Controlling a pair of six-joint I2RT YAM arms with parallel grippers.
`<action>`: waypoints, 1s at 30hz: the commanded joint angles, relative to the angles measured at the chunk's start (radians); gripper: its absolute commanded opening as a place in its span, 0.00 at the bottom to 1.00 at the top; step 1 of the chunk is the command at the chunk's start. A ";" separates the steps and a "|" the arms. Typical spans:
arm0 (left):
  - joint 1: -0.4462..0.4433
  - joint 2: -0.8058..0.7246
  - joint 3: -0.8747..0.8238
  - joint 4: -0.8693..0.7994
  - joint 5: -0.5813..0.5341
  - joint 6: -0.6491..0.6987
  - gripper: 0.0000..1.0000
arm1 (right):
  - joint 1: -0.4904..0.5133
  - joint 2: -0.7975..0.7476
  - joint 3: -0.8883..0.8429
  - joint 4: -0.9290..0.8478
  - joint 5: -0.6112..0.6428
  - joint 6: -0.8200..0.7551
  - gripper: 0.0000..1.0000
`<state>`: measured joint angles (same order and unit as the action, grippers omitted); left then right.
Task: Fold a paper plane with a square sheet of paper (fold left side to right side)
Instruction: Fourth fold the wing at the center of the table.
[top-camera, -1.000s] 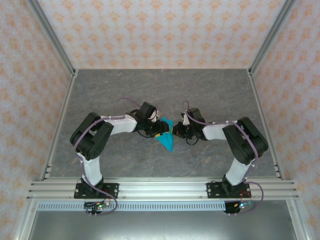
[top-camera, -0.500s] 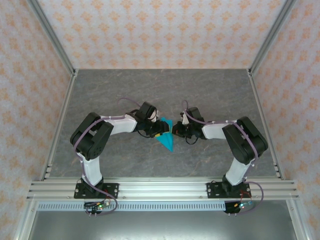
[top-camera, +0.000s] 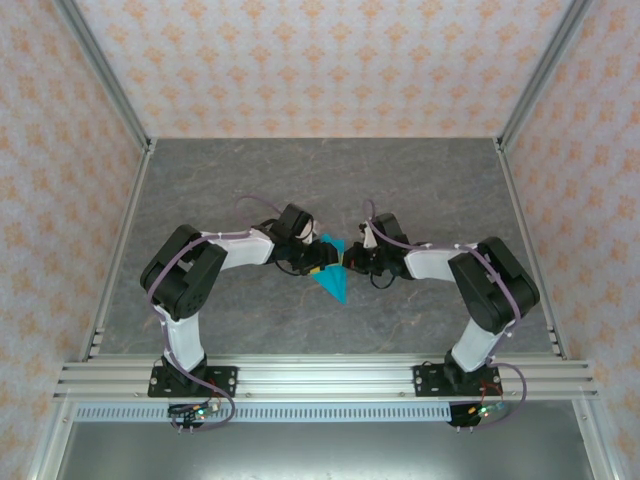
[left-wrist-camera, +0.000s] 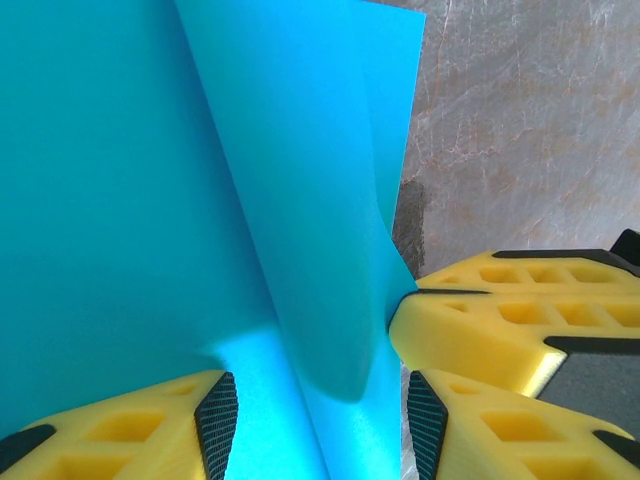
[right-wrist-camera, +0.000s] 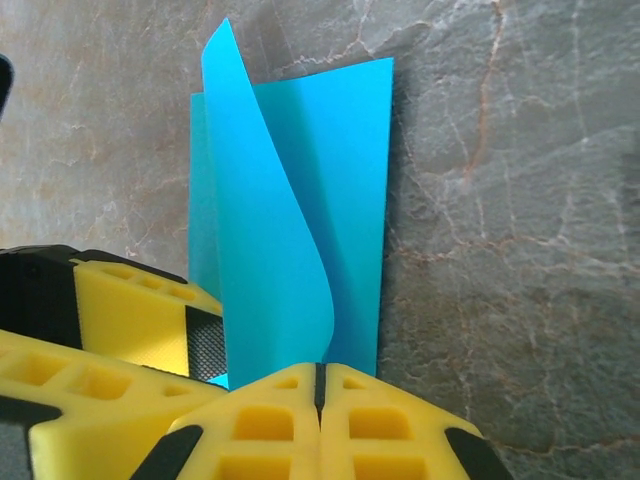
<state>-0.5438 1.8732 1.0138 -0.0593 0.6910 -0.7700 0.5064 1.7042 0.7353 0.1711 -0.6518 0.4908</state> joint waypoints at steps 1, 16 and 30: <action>-0.010 0.015 -0.003 -0.043 -0.041 0.003 0.52 | 0.006 0.028 0.030 -0.028 0.037 -0.028 0.01; -0.010 0.016 -0.004 -0.042 -0.041 0.005 0.52 | 0.007 0.024 0.041 -0.029 0.041 -0.037 0.01; -0.009 0.017 -0.001 -0.044 -0.038 0.005 0.52 | 0.006 0.022 0.047 -0.039 0.043 -0.044 0.01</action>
<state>-0.5438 1.8732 1.0138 -0.0593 0.6914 -0.7700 0.5068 1.7329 0.7570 0.1486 -0.6273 0.4683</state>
